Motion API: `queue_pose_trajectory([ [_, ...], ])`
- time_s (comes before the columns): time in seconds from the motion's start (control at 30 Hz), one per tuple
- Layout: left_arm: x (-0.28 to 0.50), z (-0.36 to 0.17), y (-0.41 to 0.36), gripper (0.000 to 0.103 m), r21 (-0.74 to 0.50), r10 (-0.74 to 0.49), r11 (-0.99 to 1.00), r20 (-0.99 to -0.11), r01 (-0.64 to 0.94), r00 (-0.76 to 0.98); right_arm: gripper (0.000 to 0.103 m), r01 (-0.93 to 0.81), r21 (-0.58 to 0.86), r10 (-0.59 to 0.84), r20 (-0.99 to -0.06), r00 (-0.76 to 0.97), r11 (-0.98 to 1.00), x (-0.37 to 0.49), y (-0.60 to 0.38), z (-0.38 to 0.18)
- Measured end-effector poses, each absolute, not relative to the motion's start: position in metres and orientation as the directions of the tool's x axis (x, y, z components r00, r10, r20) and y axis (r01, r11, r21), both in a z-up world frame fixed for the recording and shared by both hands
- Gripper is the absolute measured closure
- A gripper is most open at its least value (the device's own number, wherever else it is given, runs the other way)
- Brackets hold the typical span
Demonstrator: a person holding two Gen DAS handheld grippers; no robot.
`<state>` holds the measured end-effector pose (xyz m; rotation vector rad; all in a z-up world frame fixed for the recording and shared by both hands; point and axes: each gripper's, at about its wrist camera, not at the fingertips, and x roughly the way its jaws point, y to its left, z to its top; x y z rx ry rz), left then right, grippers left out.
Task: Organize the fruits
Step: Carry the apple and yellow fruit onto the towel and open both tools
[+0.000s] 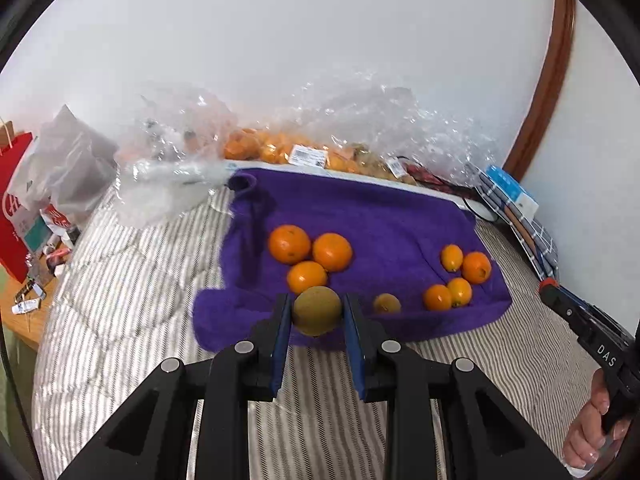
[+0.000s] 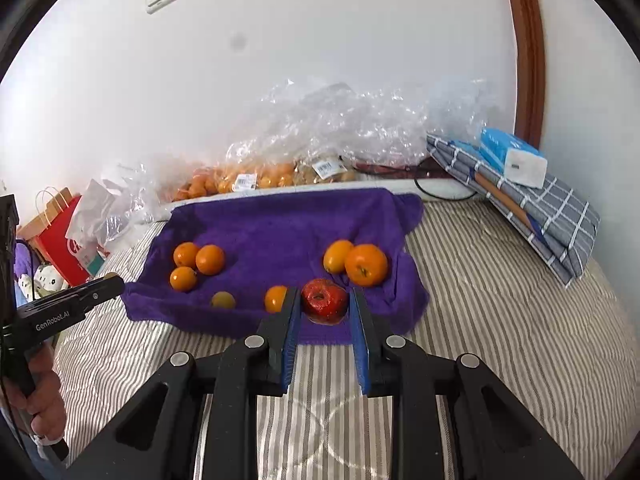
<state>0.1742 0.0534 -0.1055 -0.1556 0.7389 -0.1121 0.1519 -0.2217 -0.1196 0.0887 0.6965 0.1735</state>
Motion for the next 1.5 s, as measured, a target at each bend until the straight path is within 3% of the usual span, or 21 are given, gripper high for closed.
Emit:
queue_pose_trajectory([
  [0.57, 0.233, -0.108, 0.074, 0.078, -0.202, -0.127, 0.979, -0.643, -0.006, 0.755, 0.079, -0.145, 0.159, 0.213, -0.616, 0.758, 0.977, 0.219, -0.211, -0.117],
  [0.93, 0.264, -0.152, 0.072, 0.078, -0.207, -0.128, 0.978, -0.671, -0.019, 0.73, 0.079, -0.211, 0.176, 0.274, -0.661, 0.699, 0.962, 0.256, -0.186, -0.169],
  [1.5, 0.266, -0.164, 0.065, 0.078, -0.162, -0.096, 0.987, -0.657, -0.016, 0.748, 0.078, -0.221, 0.165, 0.272, -0.707, 0.652, 0.961, 0.262, -0.178, -0.194],
])
